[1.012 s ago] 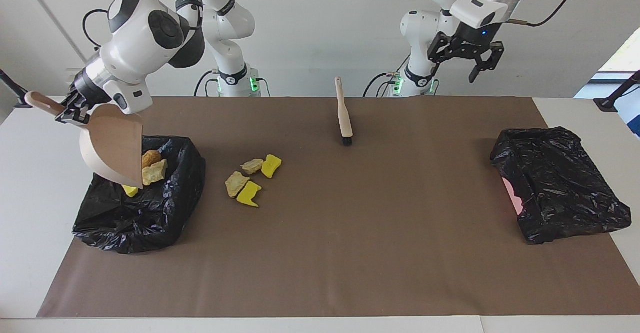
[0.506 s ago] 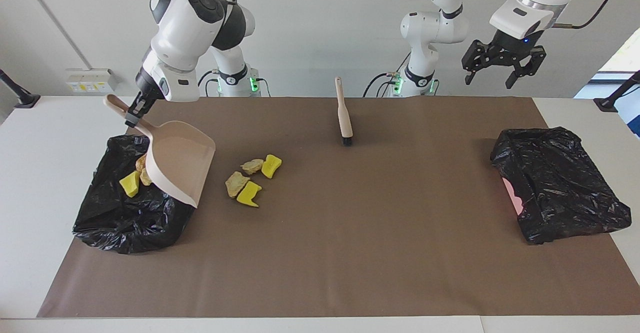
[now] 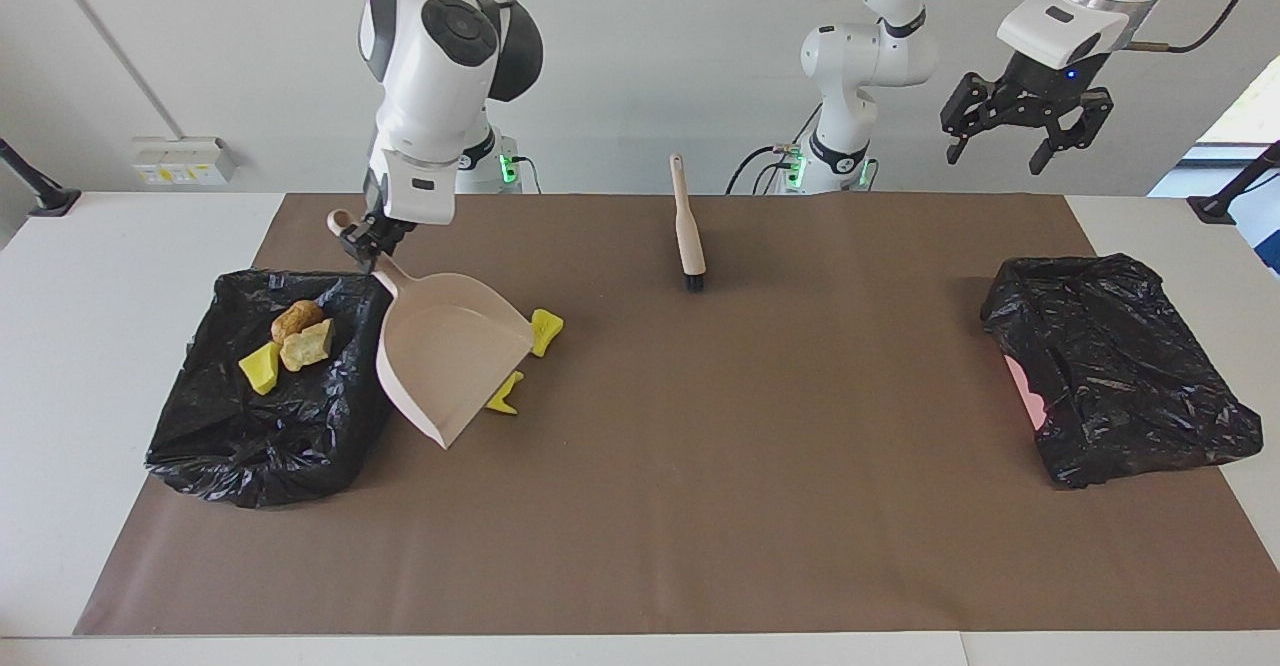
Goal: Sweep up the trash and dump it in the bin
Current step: 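Return the dustpan with the right gripper while the left gripper withdraws, then release the dustpan on the mat and withdraw the right gripper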
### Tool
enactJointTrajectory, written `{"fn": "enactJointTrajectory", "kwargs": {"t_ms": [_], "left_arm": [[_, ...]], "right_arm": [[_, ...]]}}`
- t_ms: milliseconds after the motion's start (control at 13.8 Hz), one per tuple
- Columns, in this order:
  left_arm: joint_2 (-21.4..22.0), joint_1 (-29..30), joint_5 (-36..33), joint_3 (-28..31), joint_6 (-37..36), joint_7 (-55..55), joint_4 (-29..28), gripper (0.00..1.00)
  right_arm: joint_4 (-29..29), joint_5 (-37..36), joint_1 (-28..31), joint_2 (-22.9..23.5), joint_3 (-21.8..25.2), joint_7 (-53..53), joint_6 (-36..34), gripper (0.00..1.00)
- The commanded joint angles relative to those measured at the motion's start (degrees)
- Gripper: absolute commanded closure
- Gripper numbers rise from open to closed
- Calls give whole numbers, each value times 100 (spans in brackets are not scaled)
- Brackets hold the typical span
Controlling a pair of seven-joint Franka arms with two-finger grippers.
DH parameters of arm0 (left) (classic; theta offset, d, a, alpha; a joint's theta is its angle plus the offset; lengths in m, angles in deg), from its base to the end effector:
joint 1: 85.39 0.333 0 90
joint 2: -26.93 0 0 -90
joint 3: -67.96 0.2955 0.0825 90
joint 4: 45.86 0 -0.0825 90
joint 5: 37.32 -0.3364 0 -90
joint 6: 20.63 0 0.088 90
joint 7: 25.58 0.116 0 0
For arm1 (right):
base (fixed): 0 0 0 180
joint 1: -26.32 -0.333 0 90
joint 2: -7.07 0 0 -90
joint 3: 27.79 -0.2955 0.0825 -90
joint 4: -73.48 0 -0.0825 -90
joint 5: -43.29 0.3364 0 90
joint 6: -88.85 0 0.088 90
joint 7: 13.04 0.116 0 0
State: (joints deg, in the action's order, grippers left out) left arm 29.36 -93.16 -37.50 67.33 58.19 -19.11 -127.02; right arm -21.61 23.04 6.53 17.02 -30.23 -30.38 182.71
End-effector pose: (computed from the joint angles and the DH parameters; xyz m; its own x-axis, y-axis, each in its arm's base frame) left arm 0.4668 -0.0687 0.6625 0.9667 -0.2560 0.0012 -0.2560 -0.9667 -0.0037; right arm 0.5186 0.1694 0.4777 0.7265 0.6247 -0.2862 0.6861 -0.6818 0.2536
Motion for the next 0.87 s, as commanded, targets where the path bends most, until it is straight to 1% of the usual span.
{"fn": "enactJointTrajectory", "kwargs": {"t_ms": [0,145,289,434,506,650,795], "left_arm": [[38,56,-88,-25,-112,100,13,0],[47,47,-88,-25,-138,65,13,0],[55,56,-88,-25,-139,56,13,0],[55,56,-88,-25,-147,47,4,0],[82,48,-88,-25,-147,47,4,0],[73,21,-88,-34,-139,47,4,0],[82,-14,-88,-42,-147,47,4,0]], "right_arm": [[763,687,-129,708,15,1280,-97,100],[1052,1257,-445,1094,15,2423,157,100],[1378,1601,-718,1498,15,3443,534,100],[1781,1892,-1008,1999,15,4349,1018,100],[1992,2006,-1096,2219,15,4640,1220,100],[2239,2305,-1254,2510,15,5238,1703,100],[2241,2402,-1378,2652,6,5583,2091,100]]}}
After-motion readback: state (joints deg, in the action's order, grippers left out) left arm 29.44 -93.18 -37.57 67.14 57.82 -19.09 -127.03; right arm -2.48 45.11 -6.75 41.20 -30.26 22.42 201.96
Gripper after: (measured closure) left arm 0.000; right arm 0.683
